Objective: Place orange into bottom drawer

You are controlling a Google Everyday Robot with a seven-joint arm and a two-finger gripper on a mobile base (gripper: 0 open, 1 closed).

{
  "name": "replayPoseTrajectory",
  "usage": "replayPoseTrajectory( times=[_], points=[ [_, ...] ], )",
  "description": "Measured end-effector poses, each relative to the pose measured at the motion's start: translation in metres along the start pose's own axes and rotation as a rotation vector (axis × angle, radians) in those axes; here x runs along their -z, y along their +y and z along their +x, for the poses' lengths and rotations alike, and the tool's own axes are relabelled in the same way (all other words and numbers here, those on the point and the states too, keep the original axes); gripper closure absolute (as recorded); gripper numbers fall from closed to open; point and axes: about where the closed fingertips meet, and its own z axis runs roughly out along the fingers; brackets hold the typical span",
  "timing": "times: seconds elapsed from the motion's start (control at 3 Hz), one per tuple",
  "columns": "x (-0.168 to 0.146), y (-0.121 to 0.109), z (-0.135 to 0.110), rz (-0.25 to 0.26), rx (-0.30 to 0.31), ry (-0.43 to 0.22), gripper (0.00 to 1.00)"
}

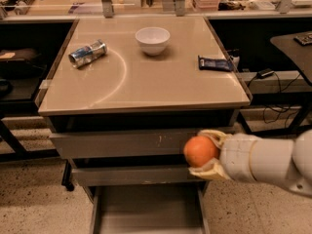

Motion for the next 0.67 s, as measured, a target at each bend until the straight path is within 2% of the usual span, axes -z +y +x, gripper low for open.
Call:
replayPoseTrajectory(
  times=[0.33, 0.67],
  points=[
    [0.0076, 0.0038, 0.0863, 0.099, -0.077, 0.115, 1.0],
    [0.0074, 0.0044, 0.0857, 0.096, -0.076, 0.114, 1.0]
  ],
)
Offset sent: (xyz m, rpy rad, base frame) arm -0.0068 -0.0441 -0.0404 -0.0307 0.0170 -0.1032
